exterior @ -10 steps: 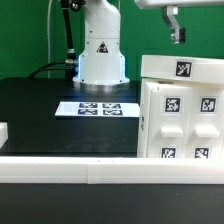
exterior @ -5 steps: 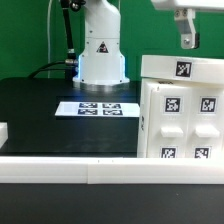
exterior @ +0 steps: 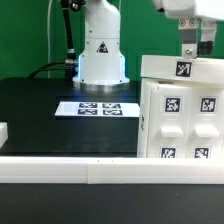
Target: Assemble cabinet
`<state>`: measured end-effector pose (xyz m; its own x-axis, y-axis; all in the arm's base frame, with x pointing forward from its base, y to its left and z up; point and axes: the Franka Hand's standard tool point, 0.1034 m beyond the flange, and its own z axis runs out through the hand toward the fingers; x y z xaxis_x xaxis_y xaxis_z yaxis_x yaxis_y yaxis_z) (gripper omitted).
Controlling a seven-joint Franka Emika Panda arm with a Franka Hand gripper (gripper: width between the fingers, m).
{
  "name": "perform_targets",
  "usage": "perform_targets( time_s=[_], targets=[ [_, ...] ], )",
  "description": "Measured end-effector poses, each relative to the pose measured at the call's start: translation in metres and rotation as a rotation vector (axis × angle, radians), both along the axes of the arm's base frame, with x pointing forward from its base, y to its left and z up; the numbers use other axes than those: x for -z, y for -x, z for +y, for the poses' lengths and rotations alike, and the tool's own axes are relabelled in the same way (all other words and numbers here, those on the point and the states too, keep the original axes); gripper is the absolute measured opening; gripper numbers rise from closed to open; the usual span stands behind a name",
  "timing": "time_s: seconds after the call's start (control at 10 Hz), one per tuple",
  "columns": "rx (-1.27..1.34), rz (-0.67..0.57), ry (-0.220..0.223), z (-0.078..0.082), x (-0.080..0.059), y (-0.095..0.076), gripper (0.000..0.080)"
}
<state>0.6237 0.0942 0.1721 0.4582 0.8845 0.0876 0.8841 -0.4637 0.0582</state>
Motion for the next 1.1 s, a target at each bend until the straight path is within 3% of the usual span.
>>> perform_targets(
  time_s=[0.8, 0.9, 1.0, 1.1],
  targets=[
    [-0.004, 0.014, 0.009, -0.007, 0.011, 0.004, 0.0795],
    [-0.001, 0.015, 0.009, -0.008, 0.011, 0.004, 0.0645],
    [0.000, 0.016, 0.009, -0.009, 0.011, 0.004, 0.0555],
    [0.000, 0.016, 0.009, -0.009, 0.012, 0.004, 0.0555]
  ],
)
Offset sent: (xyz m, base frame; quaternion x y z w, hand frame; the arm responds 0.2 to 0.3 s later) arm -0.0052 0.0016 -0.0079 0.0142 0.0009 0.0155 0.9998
